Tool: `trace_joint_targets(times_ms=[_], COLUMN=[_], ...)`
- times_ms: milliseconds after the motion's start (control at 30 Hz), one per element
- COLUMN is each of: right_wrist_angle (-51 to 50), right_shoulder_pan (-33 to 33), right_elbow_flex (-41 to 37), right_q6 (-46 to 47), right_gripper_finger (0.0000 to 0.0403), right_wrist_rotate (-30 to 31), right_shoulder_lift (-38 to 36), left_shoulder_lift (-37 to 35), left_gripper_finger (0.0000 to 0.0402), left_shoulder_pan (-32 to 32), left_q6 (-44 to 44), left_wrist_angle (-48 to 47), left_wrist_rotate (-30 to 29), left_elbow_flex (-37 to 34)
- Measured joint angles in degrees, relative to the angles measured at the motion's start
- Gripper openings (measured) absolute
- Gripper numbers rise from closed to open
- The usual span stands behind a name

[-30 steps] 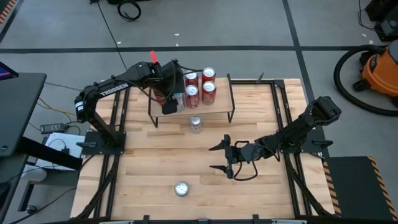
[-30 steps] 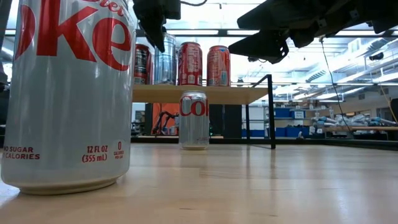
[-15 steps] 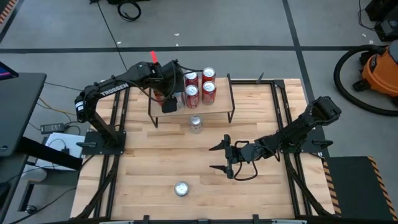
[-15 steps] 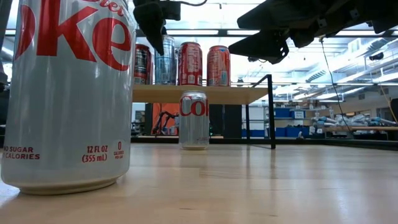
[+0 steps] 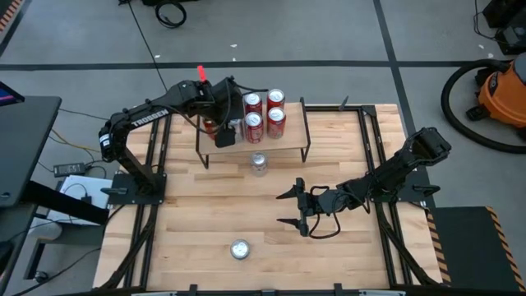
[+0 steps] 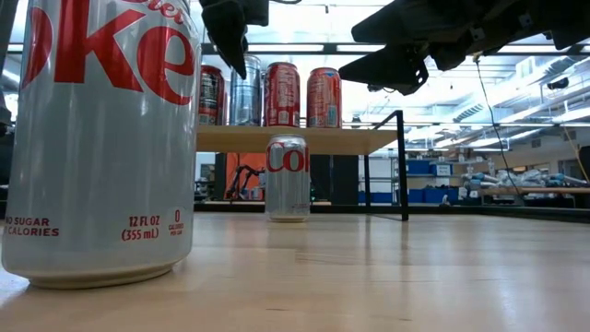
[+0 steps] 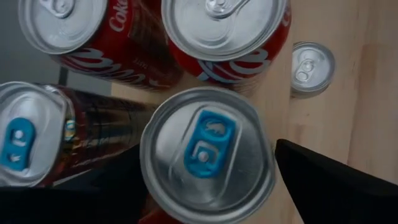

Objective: Place canned beverage on shelf
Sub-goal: Put the blue soda can on the shelf, then put the red silver soda can on the shelf

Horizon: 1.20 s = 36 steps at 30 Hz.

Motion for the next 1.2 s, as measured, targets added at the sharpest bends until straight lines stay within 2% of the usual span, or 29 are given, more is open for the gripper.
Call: trace_joint_targets(times_ms=[233, 467, 633, 733, 833, 1033, 1200], right_wrist_angle=[0.00, 0.00, -0.02, -0.34, -0.71, -1.19, -3.29], right_shoulder_pan=[0.00, 0.00, 0.00, 0.00, 0.00, 0.41, 0.55], right_elbow_flex=[-0.01, 0.00, 0.00, -0.02, -0.01, -0.02, -0.02], right_q6=[0.00, -0.01, -0.09, -0.17, -0.09, 0.21, 1.46], right_gripper_finger=[0.0352, 0.0352, 0.0352, 0.0352, 0.0352, 0.0352, 0.0352], right_wrist_rotate=[0.00, 0.00, 0.11, 0.28, 0.31, 0.63, 5.82], right_shoulder_lift=[0.00, 0.00, 0.00, 0.00, 0.00, 0.00, 0.00], left_shoulder_lift=[0.00, 0.00, -0.09, -0.22, -0.11, -0.04, -0.04], left_gripper_finger=[0.0353, 0.0353, 0.0353, 0.0353, 0.0353, 0.0353, 0.0353], left_shoulder_pan=[-0.01, -0.59, -4.41, -9.05, -14.71, -25.79, -33.87], left_q6=[0.31, 0.94, 1.51, 0.13, -2.83, -12.83, -21.17], left_wrist_angle=[-0.28, -2.82, -4.13, -4.27, -5.22, -4.86, -1.48], left_wrist_rotate=[-2.24, -4.17, -6.30, -5.88, -5.35, -4.58, -3.93], left_elbow_flex=[2.27, 9.33, 16.72, 18.16, 16.96, 9.76, 1.21])
